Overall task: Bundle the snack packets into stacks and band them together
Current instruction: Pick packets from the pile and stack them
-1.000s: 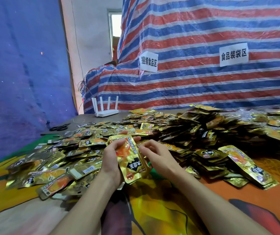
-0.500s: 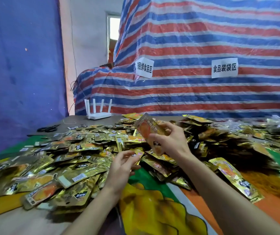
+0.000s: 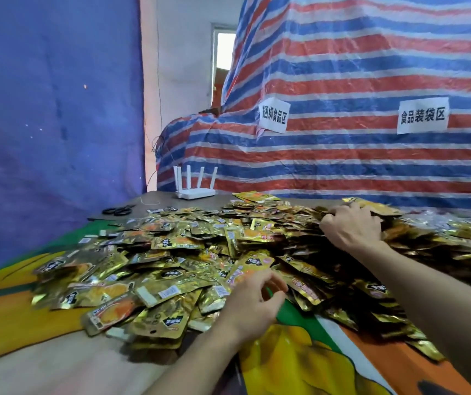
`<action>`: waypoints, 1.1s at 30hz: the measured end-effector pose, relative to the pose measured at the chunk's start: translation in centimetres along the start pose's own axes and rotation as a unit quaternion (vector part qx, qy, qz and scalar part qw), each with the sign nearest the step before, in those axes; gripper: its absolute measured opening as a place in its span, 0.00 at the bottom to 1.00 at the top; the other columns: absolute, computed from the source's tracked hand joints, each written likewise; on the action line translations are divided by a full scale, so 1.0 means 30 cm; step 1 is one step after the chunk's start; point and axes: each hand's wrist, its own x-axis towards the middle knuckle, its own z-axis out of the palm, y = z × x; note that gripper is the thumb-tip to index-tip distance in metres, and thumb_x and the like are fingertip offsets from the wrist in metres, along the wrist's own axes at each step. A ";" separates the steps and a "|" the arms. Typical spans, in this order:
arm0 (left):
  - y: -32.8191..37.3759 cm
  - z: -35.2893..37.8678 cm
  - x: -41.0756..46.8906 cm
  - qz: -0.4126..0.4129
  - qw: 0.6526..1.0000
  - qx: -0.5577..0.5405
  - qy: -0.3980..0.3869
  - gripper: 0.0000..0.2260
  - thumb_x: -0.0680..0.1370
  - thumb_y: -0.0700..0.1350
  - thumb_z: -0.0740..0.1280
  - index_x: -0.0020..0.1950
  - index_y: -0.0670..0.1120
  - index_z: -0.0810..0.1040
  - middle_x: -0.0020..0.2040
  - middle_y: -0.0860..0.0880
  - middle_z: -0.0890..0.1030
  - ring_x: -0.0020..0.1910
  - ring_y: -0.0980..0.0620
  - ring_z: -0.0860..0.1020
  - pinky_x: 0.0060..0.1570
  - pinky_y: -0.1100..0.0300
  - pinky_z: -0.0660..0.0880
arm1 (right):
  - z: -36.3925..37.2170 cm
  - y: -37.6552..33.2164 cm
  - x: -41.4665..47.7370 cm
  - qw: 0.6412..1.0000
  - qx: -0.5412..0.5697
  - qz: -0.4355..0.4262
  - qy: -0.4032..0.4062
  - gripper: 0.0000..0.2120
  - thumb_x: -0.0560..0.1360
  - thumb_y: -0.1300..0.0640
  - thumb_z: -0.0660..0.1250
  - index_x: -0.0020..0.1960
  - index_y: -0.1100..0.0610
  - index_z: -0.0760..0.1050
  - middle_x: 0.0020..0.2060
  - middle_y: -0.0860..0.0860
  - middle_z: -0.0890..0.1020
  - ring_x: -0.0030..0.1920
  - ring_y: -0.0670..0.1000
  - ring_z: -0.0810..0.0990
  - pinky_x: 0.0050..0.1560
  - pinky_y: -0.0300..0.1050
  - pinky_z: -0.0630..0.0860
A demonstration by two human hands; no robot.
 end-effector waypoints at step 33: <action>-0.379 -0.518 0.218 -0.236 0.789 0.568 -0.016 0.15 0.80 0.50 0.62 0.63 0.44 0.75 0.62 0.43 0.78 0.60 0.41 0.77 0.59 0.46 0.75 | 0.425 -0.722 -0.126 0.932 0.126 -0.136 -0.310 0.18 0.71 0.47 0.76 0.40 0.55 0.69 0.40 0.51 0.78 0.40 0.52 0.78 0.37 0.45 0.75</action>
